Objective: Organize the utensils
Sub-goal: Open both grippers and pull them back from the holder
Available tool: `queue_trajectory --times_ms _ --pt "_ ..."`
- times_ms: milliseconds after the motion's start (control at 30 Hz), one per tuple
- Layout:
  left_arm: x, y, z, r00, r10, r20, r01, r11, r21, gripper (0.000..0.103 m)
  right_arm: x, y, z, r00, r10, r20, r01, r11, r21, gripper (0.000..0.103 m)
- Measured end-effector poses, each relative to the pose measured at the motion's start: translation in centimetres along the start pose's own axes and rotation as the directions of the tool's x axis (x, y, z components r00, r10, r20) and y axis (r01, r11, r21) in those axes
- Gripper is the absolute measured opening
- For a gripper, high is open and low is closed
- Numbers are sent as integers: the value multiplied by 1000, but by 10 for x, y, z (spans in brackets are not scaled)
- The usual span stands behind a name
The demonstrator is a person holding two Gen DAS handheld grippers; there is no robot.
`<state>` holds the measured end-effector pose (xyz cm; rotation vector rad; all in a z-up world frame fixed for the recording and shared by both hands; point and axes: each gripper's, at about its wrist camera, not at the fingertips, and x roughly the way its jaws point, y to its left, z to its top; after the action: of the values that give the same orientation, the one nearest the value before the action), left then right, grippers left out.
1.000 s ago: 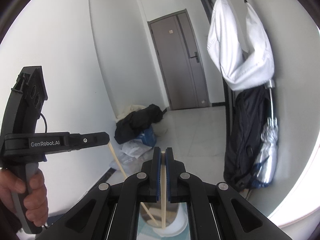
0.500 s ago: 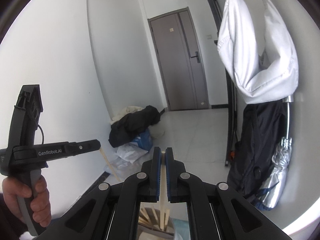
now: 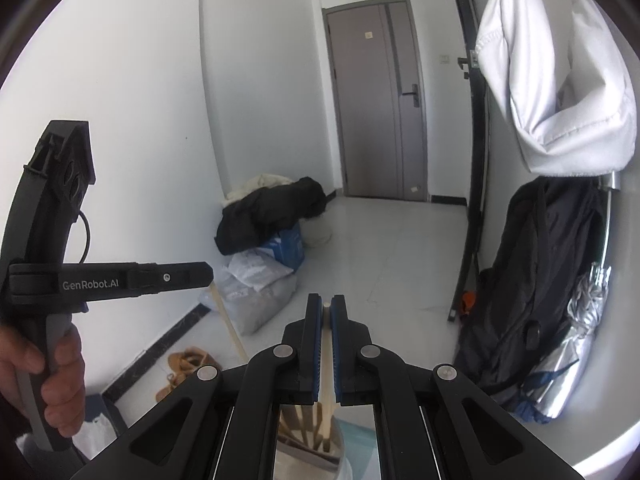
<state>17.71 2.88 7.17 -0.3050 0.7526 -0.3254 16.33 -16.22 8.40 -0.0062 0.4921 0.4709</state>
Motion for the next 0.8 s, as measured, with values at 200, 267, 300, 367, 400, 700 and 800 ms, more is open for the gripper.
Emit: queue_trajectory --times_ms 200,267,300,367,400,700,800 --pt "21 -1 -16 997 26 -78 -22 999 43 9 12 -7 -21 998 -10 -65 13 999 47 7" --pt "28 1 -20 989 92 -114 -87 995 46 32 15 -11 -29 996 -13 -90 19 998 65 7" --pt "29 2 -21 988 97 -120 -93 995 37 48 15 -13 -32 995 -17 -98 24 997 70 8" --pt "26 5 -22 990 98 -102 -96 995 19 60 16 -17 -40 993 -22 -118 32 996 89 10" --pt "22 6 -22 990 111 -87 -110 994 14 61 15 -18 -44 992 -21 -121 33 994 100 18" --pt "-10 -5 -24 978 206 -12 -206 978 37 81 -16 -30 -54 992 -51 -112 69 984 165 50" --pt "-24 -10 -26 972 235 17 -235 971 47 84 -36 -23 -50 995 -71 -71 81 985 153 63"
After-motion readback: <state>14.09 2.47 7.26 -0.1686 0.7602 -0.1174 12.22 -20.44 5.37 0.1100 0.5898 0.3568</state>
